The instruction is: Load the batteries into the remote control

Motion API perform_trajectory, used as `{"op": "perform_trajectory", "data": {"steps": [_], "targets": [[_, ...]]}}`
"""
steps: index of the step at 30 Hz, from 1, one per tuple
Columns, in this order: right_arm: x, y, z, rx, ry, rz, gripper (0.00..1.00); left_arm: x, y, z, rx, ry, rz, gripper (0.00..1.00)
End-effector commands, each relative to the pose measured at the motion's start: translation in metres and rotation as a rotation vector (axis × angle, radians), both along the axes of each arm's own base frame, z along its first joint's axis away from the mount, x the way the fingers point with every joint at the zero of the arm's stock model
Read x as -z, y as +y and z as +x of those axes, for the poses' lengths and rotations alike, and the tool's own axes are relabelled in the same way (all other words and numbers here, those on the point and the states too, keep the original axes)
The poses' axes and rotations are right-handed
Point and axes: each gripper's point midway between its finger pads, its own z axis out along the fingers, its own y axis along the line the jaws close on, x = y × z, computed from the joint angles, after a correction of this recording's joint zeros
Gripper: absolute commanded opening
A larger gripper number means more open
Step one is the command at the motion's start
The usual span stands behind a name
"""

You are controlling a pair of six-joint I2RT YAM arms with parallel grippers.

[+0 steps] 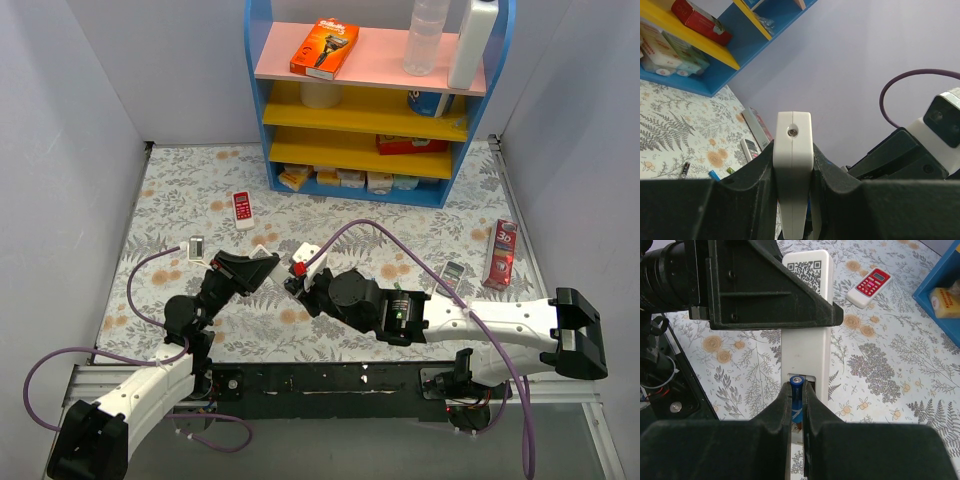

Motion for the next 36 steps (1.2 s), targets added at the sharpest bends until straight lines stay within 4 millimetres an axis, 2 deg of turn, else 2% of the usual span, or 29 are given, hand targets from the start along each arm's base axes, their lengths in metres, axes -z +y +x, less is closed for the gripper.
{"op": "perform_trajectory", "data": {"steps": [1,11,18,36], "targets": [[0.006,-0.011,0.014,0.083,-0.021,-0.060,0.01,-0.005,-0.001,-0.013,0.043,-0.038,-0.020,0.00],[0.007,-0.017,0.016,0.104,-0.026,-0.066,0.01,-0.008,-0.001,-0.014,0.042,-0.049,-0.015,0.00],[0.006,-0.009,0.009,0.056,-0.006,-0.047,0.01,-0.009,-0.001,-0.014,0.043,-0.050,-0.023,0.00],[0.019,-0.004,0.008,0.054,0.025,-0.093,0.03,-0.011,-0.001,-0.016,0.053,-0.051,-0.041,0.00]]}}
